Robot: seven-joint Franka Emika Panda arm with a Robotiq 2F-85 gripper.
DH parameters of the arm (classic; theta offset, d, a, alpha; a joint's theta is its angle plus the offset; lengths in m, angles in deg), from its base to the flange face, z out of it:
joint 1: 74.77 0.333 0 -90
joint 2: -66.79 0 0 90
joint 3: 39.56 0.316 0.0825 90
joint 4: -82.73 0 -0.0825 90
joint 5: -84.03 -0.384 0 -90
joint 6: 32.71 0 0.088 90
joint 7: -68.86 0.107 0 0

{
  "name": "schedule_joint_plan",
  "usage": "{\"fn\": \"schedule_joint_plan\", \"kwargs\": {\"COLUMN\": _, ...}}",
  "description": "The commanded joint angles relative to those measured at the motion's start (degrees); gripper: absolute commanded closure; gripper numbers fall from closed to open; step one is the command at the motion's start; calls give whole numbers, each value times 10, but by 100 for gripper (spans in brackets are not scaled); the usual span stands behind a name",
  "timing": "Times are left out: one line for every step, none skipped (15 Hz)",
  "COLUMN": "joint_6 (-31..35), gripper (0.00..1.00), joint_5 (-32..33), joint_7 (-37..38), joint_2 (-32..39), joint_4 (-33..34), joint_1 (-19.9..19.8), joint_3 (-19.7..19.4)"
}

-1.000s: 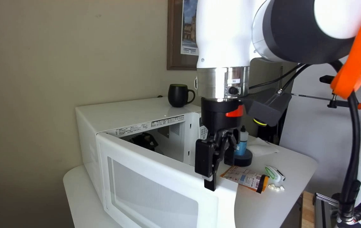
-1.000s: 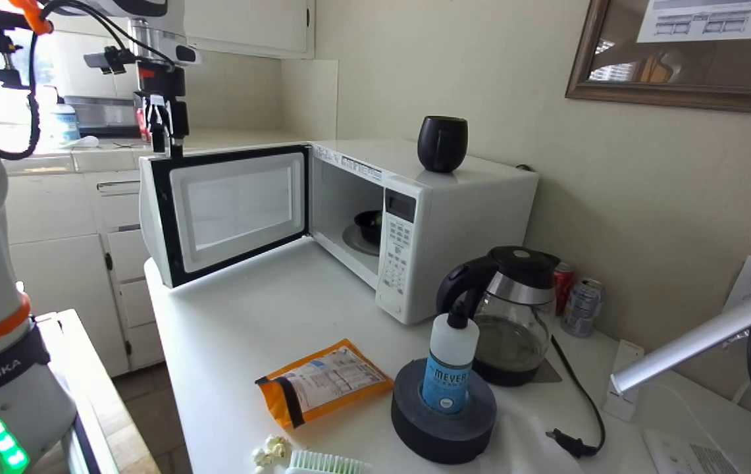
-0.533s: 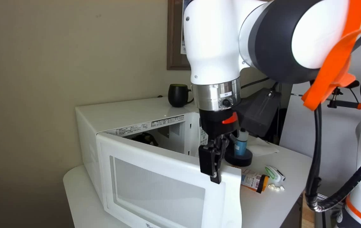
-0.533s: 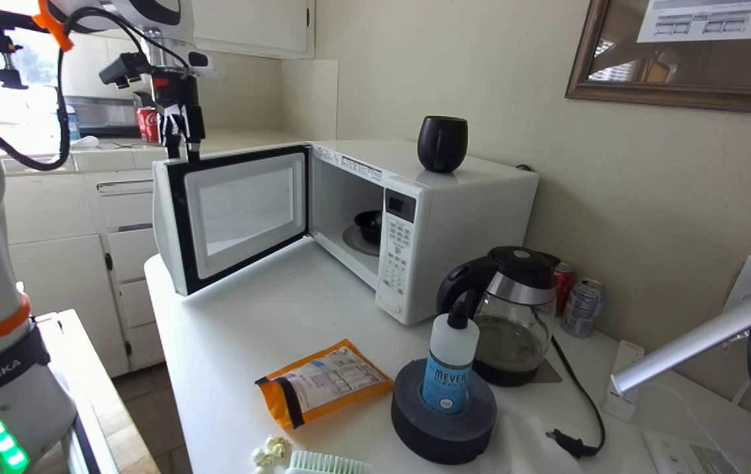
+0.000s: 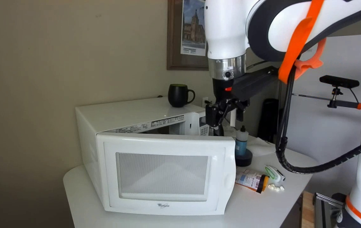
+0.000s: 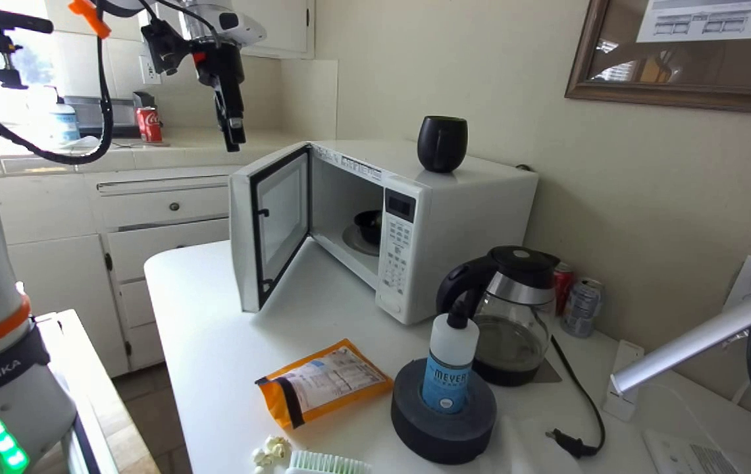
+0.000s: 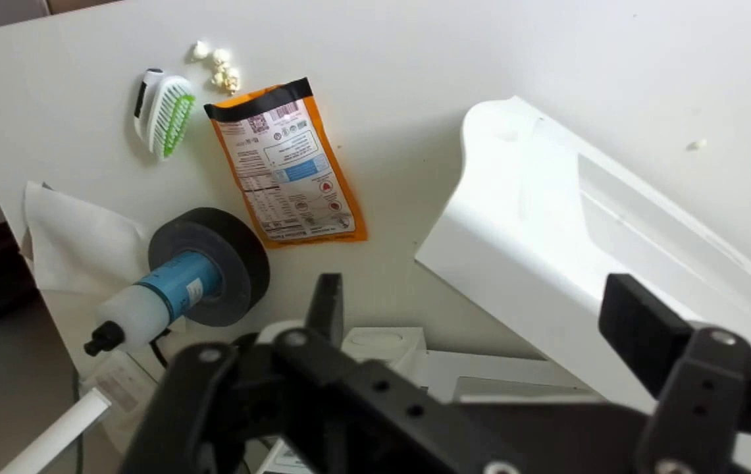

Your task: Close the microwave door

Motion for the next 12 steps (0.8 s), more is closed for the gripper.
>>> {"fn": "schedule_joint_plan", "kwargs": {"joint_6": 35, "gripper": 0, "joint_5": -37, "joint_7": 34, "joint_2": -40, "joint_4": -39, "joint_1": -19, "joint_3": -38}}
{"fn": "schedule_joint_plan", "kwargs": {"joint_6": 46, "gripper": 0, "joint_5": -43, "joint_7": 40, "joint_2": -46, "joint_4": -49, "joint_1": -27, "joint_3": -50}}
{"fn": "schedule_joint_plan", "kwargs": {"joint_6": 64, "gripper": 0, "joint_5": -57, "joint_7": 42, "joint_2": -49, "joint_4": -59, "joint_1": -32, "joint_3": -62}}
{"fn": "schedule_joint_plan", "kwargs": {"joint_6": 86, "gripper": 0, "joint_5": -72, "joint_7": 45, "joint_2": -51, "joint_4": -69, "joint_1": -36, "joint_3": -72}}
{"fn": "schedule_joint_plan", "kwargs": {"joint_6": 111, "gripper": 0, "joint_5": -93, "joint_7": 36, "joint_2": -53, "joint_4": -81, "joint_1": -37, "joint_3": -85}}
{"fn": "schedule_joint_plan", "kwargs": {"joint_6": 146, "gripper": 0, "joint_5": -116, "joint_7": 18, "joint_2": -48, "joint_4": -91, "joint_1": -38, "joint_3": -99}}
{"fn": "schedule_joint_plan", "kwargs": {"joint_6": 182, "gripper": 0, "joint_5": -136, "joint_7": -4, "joint_2": -46, "joint_4": -101, "joint_1": -37, "joint_3": -112}}
{"fn": "schedule_joint_plan", "kwargs": {"joint_6": 217, "gripper": 0, "joint_5": -157, "joint_7": -28, "joint_2": -46, "joint_4": -113, "joint_1": -33, "joint_3": -124}}
{"fn": "schedule_joint_plan", "kwargs": {"joint_6": 243, "gripper": 0, "joint_5": -175, "joint_7": -50, "joint_2": -45, "joint_4": -121, "joint_1": -29, "joint_3": -128}}
{"fn": "schedule_joint_plan", "kwargs": {"joint_6": 263, "gripper": 0, "joint_5": -196, "joint_7": -80, "joint_2": -35, "joint_4": -122, "joint_1": -20, "joint_3": -131}}
{"fn": "schedule_joint_plan", "kwargs": {"joint_6": 268, "gripper": 0, "joint_5": -216, "joint_7": -97, "joint_2": -36, "joint_4": -126, "joint_1": -14, "joint_3": -128}}
{"fn": "schedule_joint_plan", "kwargs": {"joint_6": 266, "gripper": 0, "joint_5": -227, "joint_7": -113, "joint_2": -41, "joint_4": -128, "joint_1": -7, "joint_3": -117}}
